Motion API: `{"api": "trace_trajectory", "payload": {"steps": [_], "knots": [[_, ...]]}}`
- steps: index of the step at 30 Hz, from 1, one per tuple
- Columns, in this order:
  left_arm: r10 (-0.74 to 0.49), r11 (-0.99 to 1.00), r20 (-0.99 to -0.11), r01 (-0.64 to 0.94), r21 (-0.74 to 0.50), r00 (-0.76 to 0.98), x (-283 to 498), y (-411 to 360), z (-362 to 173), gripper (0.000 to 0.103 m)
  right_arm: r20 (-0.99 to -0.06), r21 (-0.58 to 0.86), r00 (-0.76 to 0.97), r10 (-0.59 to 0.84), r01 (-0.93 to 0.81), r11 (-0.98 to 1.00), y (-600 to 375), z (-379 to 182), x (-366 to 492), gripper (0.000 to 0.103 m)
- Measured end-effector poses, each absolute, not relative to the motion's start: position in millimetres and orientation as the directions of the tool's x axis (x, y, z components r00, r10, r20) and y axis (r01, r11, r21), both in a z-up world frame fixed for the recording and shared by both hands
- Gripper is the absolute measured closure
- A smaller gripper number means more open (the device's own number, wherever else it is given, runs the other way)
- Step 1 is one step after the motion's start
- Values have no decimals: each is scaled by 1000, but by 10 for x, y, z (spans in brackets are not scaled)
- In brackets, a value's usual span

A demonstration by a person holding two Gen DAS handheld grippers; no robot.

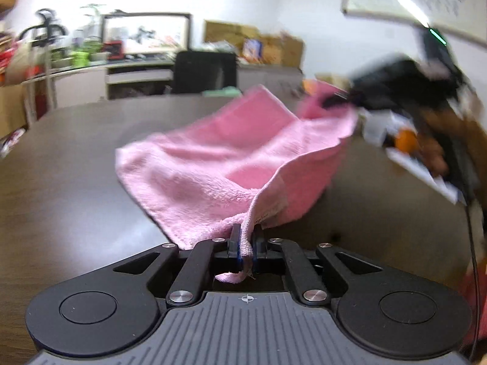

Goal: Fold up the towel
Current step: 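Lift the towel with both grippers and lay it flat on the table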

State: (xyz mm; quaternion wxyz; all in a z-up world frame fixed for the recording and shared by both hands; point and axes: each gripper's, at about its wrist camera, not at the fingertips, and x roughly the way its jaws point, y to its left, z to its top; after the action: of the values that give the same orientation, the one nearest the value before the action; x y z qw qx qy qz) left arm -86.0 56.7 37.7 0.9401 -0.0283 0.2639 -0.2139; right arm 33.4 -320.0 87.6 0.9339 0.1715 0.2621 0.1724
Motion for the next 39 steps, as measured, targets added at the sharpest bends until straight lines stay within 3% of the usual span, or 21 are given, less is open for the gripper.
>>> {"api": "trace_trajectory", "payload": {"steps": [5, 8, 11, 16, 23, 31, 36, 39], "knots": [[-405, 911, -313, 351, -216, 859, -1105, 855, 821, 98, -197, 514, 851, 487, -333, 791, -3513, 1160, -201, 99], [-402, 911, -262, 354, -211, 877, -1162, 911, 1075, 98, -101, 531, 855, 508, -386, 755, -3620, 1289, -415, 99], [-395, 916, -260, 353, -192, 881, -1060, 908, 1234, 98, -63, 519, 852, 519, -416, 747, -3650, 1385, -535, 99], [-419, 907, -326, 374, -196, 847, -902, 880, 1281, 98, -137, 559, 850, 509, -358, 748, -3731, 1250, -530, 98], [-490, 862, -435, 493, -116, 755, -1227, 884, 785, 98, -308, 613, 784, 540, -270, 743, -3822, 641, -1042, 96], [-513, 783, -565, 623, 2, 646, -1560, 787, 407, 92, -464, 621, 729, 503, -137, 772, -3997, 203, -1630, 81], [-564, 750, -557, 661, -37, 609, -1721, 927, 392, 77, -441, 600, 780, 444, -112, 792, -4185, 297, -1890, 66], [-583, 741, -546, 669, -55, 601, -1806, 1007, 396, 59, -415, 584, 778, 471, -169, 794, -4098, 351, -1866, 52]]}}
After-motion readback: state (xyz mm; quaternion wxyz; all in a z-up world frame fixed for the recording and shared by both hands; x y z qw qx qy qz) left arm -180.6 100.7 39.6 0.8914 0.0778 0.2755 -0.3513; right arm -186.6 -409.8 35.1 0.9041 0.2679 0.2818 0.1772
